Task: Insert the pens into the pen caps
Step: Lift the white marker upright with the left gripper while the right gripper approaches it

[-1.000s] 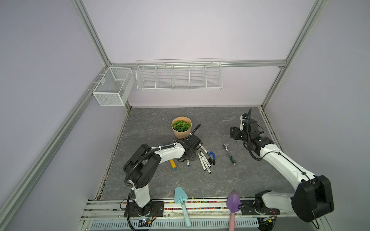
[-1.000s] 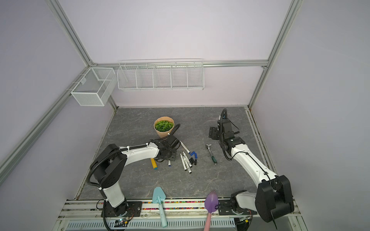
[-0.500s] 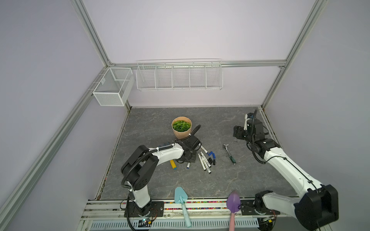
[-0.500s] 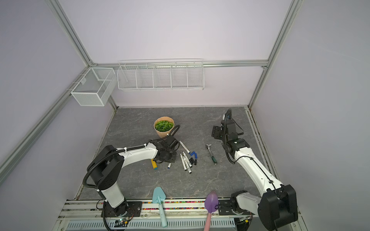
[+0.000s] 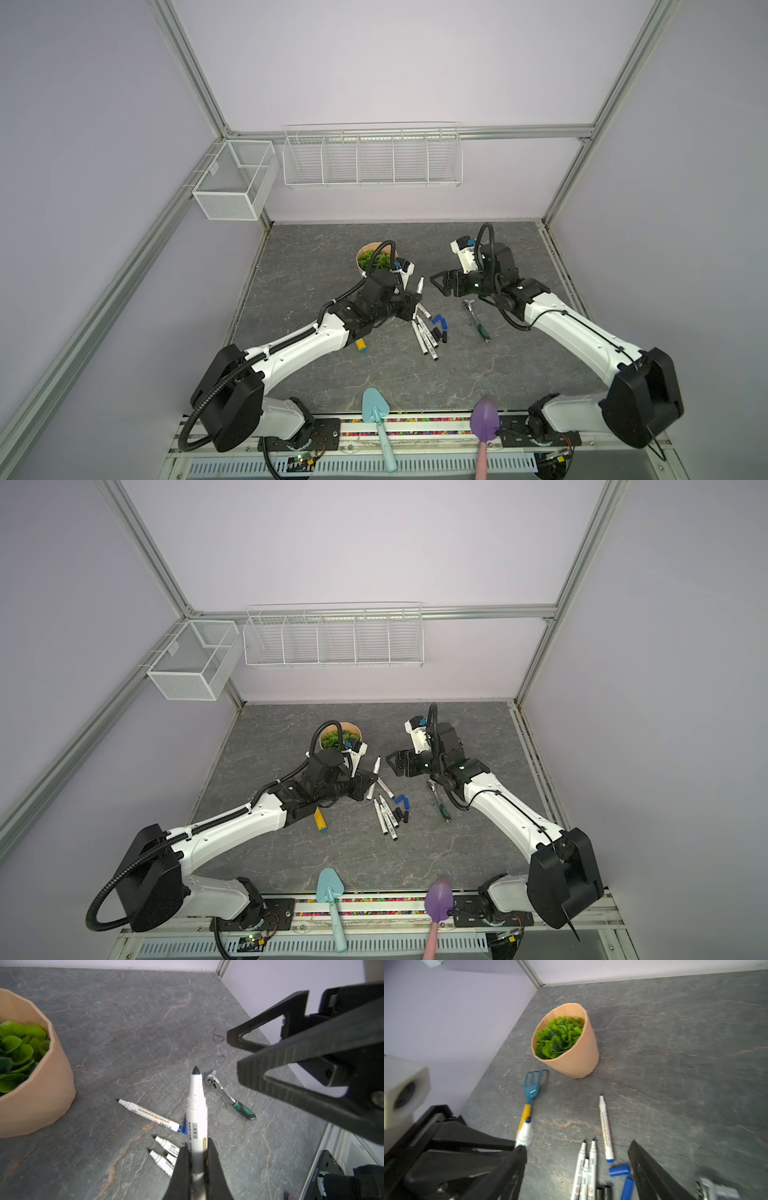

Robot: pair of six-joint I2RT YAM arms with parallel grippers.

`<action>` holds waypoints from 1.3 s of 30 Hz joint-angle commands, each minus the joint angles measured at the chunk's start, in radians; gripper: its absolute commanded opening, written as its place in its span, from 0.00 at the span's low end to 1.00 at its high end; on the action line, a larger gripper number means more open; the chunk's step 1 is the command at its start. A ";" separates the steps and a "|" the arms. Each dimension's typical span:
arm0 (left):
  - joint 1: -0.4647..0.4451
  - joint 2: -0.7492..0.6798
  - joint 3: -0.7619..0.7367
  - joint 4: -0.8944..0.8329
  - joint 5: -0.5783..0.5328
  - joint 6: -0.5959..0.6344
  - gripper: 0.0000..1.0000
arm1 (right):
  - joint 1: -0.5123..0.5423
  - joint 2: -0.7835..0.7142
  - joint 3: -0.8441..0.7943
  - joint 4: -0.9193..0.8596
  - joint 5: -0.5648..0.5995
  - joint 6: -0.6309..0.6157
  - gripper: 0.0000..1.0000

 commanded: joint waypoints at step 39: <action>-0.004 0.070 -0.007 0.226 -0.003 -0.025 0.51 | 0.022 0.131 0.152 0.075 -0.275 0.075 0.07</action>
